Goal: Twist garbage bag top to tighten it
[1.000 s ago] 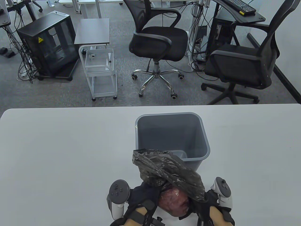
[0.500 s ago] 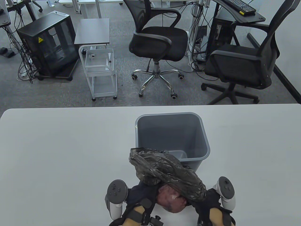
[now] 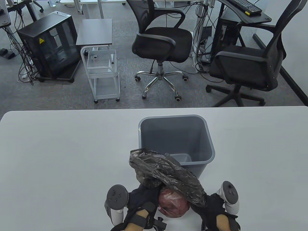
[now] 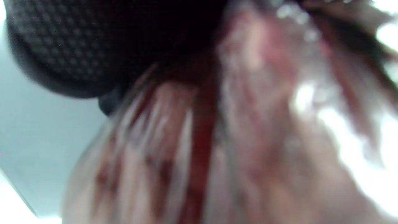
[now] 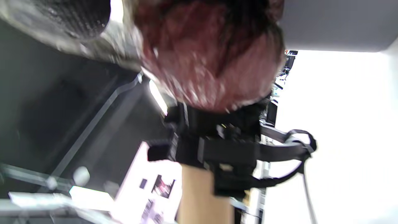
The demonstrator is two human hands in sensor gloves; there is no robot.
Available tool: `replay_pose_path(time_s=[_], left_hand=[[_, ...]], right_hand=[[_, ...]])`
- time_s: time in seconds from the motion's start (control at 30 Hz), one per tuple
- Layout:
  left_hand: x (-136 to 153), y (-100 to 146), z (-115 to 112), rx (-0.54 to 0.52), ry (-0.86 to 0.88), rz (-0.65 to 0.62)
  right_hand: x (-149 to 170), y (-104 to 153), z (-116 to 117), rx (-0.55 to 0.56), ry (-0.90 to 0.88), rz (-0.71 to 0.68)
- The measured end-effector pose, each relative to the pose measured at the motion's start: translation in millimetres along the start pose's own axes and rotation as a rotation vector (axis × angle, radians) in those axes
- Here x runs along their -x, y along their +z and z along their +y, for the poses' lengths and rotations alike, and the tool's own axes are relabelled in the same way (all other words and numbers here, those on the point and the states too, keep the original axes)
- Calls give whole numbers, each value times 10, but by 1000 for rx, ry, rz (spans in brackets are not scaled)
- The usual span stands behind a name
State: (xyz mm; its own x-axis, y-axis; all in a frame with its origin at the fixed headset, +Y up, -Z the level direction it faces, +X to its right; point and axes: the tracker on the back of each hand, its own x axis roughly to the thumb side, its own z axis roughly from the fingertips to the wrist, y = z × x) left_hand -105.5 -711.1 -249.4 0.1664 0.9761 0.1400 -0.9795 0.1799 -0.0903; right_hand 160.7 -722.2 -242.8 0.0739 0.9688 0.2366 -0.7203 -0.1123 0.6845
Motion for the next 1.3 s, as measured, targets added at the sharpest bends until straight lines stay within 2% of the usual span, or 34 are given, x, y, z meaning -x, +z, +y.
replay_pose_path(time_s=[0.03,0.1,0.17,0.23,0.3,0.4,0.5,0.67,0.73,0.83,0.93,1.07,1.17,1.3], left_hand=[[2,2,-10,4,11,0],[-3,3,-19,15,19,-4],[-5,4,-33,29,31,-10],[-10,4,-45,41,51,-26],[-19,3,-56,56,62,-30],[-29,6,-35,26,9,-27],[-42,10,16,-23,-59,-30],[-43,17,10,-36,-66,-29],[-37,17,-1,-22,-51,-31],[-10,0,-52,54,39,-43],[-11,-14,-79,92,96,-40],[-66,2,-17,12,-90,-51],[-72,12,4,-10,-83,-34],[-72,14,-1,-8,-95,-28]], right_hand=[[-13,-1,7,-22,58,13],[-4,6,-19,34,72,26],[45,38,-67,143,-19,52],[102,60,-108,187,-144,66],[149,71,-114,155,-190,115],[166,62,-82,145,-169,134],[149,45,-44,107,-164,105],[25,-16,12,-32,35,29],[26,-9,-1,1,69,53],[94,30,-67,125,-93,80],[157,58,-109,135,-215,111],[154,49,-83,119,-154,111],[120,25,-54,87,-128,50],[52,-16,28,-49,-11,23]])
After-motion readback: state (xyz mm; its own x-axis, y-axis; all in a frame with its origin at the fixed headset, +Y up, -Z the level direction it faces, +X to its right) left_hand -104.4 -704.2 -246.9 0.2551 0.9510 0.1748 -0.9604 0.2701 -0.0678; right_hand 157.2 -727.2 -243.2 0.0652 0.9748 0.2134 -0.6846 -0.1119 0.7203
